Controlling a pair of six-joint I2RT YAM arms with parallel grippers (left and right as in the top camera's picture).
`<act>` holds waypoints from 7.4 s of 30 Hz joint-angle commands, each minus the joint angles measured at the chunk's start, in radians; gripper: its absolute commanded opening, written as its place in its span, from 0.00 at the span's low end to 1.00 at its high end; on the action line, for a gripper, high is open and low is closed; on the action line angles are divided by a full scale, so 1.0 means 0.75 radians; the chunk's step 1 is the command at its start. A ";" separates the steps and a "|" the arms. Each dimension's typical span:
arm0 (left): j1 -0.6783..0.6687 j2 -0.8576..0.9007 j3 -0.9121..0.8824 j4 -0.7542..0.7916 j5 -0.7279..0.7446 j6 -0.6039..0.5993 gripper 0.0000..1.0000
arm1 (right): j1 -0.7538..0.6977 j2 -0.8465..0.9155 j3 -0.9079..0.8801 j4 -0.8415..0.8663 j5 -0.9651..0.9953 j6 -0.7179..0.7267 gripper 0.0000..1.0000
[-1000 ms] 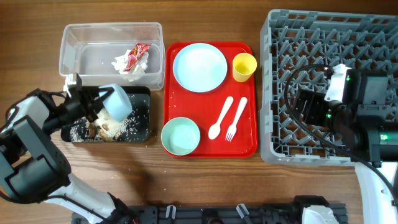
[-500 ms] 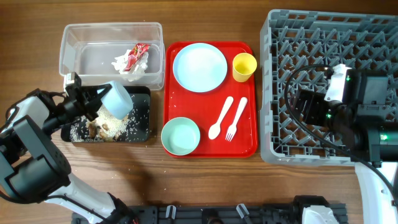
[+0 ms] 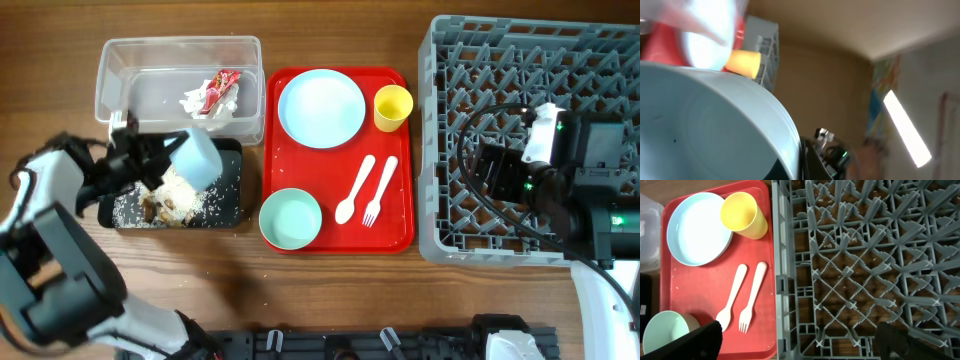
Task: Sort waste into correct bins and load items into the dishwasher rack
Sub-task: 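Tip the blue bowl over the black tray to dump the rice, then set the emptied blue bowl back on the red tray, then grasp the blue bowl rim with the right gripper, then carry the blue bowl into the dishwasher rack with the right gripper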
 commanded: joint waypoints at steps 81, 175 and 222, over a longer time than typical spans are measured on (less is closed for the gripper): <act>-0.929 -0.532 0.460 0.067 -2.154 -0.566 1.00 | 0.642 0.688 0.023 0.368 -0.043 0.379 0.68; -0.840 -0.532 0.460 0.068 -2.154 -0.567 1.00 | 0.339 0.348 0.069 0.266 0.221 0.258 0.04; -0.840 -0.532 0.460 0.068 -2.154 -0.567 1.00 | 0.337 0.543 0.069 1.044 1.405 -0.255 0.04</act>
